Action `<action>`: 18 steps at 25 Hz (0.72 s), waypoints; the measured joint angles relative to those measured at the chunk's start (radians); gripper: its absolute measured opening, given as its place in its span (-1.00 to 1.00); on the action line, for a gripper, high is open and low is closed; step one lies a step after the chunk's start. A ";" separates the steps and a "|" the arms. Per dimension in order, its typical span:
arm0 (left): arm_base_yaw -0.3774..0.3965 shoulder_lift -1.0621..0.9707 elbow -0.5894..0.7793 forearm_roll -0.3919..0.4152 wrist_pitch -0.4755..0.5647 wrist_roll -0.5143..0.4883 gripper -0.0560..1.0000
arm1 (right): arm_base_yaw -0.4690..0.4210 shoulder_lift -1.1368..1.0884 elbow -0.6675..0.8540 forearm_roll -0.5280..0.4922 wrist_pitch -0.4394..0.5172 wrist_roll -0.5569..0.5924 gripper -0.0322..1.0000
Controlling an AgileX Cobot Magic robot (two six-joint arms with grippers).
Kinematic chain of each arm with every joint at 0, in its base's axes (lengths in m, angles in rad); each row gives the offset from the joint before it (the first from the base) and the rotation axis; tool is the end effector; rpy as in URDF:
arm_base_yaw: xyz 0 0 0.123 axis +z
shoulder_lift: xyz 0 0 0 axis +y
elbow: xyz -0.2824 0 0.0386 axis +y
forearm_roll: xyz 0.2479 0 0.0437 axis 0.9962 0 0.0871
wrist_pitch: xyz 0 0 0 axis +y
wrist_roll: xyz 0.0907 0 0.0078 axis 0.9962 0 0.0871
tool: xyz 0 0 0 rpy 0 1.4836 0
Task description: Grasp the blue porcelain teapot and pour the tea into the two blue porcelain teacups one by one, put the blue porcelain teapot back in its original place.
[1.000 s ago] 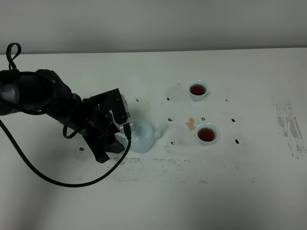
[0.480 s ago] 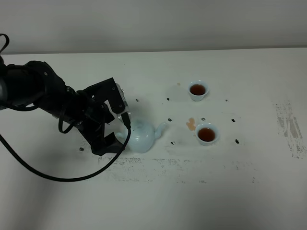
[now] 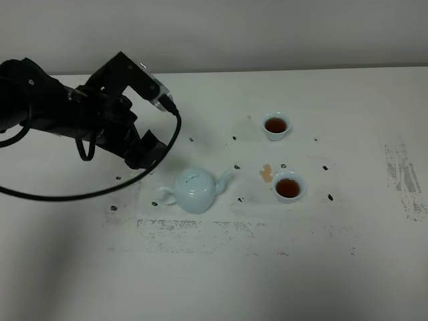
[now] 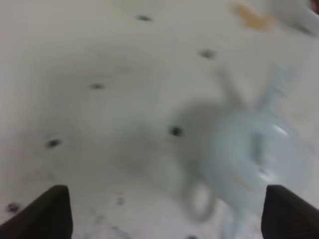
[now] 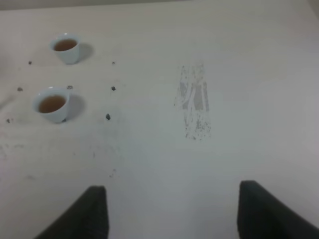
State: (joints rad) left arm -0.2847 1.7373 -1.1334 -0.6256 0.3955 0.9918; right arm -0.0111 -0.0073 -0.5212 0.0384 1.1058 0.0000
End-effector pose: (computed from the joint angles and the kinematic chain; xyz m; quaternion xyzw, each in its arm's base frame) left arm 0.3519 -0.1244 0.2240 0.3514 0.8604 -0.0849 0.3593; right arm -0.0104 0.0032 0.2794 0.0033 0.8574 0.0163 0.5144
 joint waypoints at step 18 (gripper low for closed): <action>0.143 -0.001 -0.002 0.304 -0.122 -0.638 0.49 | 0.000 0.000 0.000 0.000 0.000 0.000 0.10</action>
State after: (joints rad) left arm -0.1418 1.7364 -1.1353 -0.3212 0.2735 0.3541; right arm -0.0111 -0.0073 -0.5212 0.0384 1.1058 0.0000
